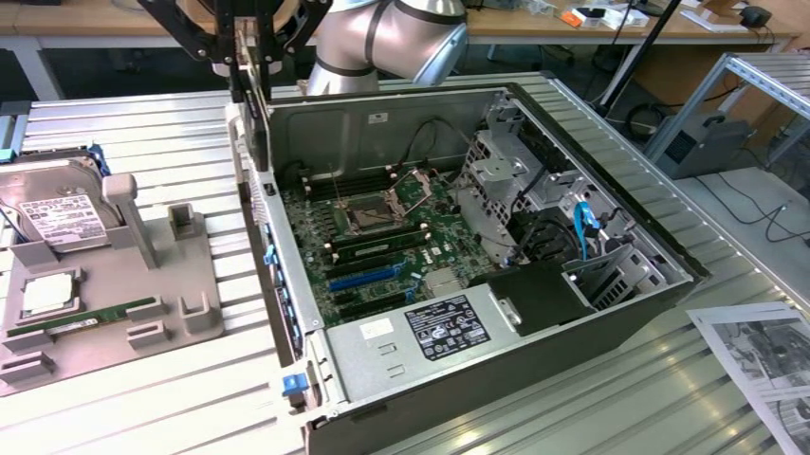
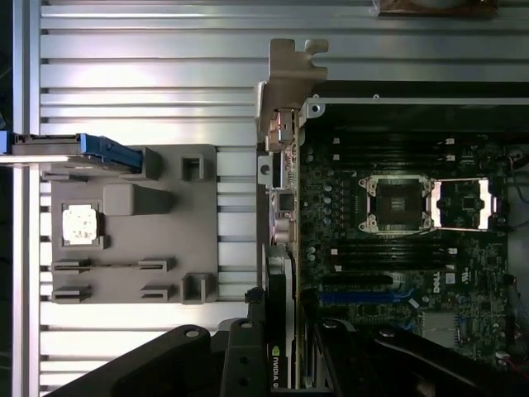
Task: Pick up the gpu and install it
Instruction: 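Pick up the gpu and move the gpu toward the slot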
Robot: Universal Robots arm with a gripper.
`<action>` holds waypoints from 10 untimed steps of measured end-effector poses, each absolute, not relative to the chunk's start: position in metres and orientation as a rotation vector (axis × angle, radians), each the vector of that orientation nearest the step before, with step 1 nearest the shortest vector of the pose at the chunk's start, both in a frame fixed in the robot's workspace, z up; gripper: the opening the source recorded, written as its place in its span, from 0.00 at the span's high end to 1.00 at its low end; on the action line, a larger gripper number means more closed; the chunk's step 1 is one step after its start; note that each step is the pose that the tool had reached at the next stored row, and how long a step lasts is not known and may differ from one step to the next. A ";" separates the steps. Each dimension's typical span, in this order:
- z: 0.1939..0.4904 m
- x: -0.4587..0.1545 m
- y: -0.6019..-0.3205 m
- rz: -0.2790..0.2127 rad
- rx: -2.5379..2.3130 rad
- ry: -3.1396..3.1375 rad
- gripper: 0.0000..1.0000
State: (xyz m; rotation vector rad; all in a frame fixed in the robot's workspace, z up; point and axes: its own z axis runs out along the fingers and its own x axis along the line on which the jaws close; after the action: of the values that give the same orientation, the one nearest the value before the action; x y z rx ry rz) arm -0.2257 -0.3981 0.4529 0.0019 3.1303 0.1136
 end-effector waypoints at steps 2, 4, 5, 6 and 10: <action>0.453 -0.223 -0.398 0.113 0.002 3.127 0.73; 0.453 -0.220 -0.398 0.113 0.002 3.124 0.73; 0.453 -0.219 -0.398 0.113 0.002 3.123 0.73; 0.453 -0.217 -0.398 0.113 0.001 3.121 0.73; 0.453 -0.212 -0.398 0.113 0.001 3.115 0.73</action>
State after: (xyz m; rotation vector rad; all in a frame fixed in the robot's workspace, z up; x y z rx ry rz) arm -0.2122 -0.3981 0.4526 0.0011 3.1149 0.1131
